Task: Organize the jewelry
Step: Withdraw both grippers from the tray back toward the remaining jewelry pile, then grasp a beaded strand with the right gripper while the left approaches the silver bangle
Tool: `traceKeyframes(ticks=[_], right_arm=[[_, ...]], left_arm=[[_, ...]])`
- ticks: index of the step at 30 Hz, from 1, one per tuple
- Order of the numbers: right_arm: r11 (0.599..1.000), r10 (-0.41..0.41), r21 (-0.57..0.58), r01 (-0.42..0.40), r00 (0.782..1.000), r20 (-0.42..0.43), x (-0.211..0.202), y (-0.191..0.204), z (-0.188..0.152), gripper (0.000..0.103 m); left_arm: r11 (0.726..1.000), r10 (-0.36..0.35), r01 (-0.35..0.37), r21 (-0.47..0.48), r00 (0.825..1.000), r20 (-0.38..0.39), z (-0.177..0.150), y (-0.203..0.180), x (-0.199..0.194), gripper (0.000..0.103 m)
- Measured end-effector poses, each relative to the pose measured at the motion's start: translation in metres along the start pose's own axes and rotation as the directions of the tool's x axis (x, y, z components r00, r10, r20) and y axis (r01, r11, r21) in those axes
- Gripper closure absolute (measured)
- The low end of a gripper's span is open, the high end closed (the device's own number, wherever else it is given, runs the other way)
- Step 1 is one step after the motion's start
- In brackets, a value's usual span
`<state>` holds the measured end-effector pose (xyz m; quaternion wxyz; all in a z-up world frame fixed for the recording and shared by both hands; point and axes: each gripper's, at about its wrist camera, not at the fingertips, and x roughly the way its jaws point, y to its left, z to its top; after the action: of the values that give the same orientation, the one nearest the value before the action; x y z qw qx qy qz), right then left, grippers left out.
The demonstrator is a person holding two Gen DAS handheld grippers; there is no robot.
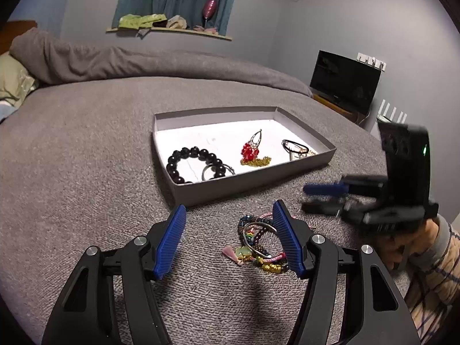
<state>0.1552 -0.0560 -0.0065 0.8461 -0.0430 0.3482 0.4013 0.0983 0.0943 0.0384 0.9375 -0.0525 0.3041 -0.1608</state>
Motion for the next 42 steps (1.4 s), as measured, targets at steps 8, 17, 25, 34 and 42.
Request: traceKeyframes(ticks=[8, 17, 25, 34, 42], right_arm=[[0.999, -0.027, -0.032, 0.025, 0.996, -0.086, 0.015, 0.01, -0.011, 0.097], [0.995, -0.095, -0.005, 0.095, 0.995, 0.021, -0.022, -0.013, -0.003, 0.099], [0.984, -0.17, 0.056, 0.167, 0.983, 0.066, -0.056, -0.046, -0.007, 0.099], [0.971, -0.219, 0.114, 0.21, 0.973, 0.073, -0.076, -0.068, -0.021, 0.099], [0.96, -0.25, 0.142, 0.242, 0.967, 0.04, -0.077, -0.084, -0.031, 0.099]], left_arm=[[1.0, 0.019, -0.019, -0.014, 1.0, -0.02, 0.002, 0.001, 0.007, 0.039], [1.0, 0.016, -0.017, -0.014, 0.999, -0.04, 0.002, 0.001, 0.015, 0.039], [0.999, -0.017, 0.02, 0.039, 0.997, -0.082, -0.001, -0.017, 0.029, 0.039], [0.997, -0.055, 0.062, 0.051, 0.99, -0.131, -0.004, -0.039, 0.058, 0.039], [0.998, -0.056, 0.058, 0.003, 0.981, -0.186, 0.001, -0.047, 0.094, 0.05]])
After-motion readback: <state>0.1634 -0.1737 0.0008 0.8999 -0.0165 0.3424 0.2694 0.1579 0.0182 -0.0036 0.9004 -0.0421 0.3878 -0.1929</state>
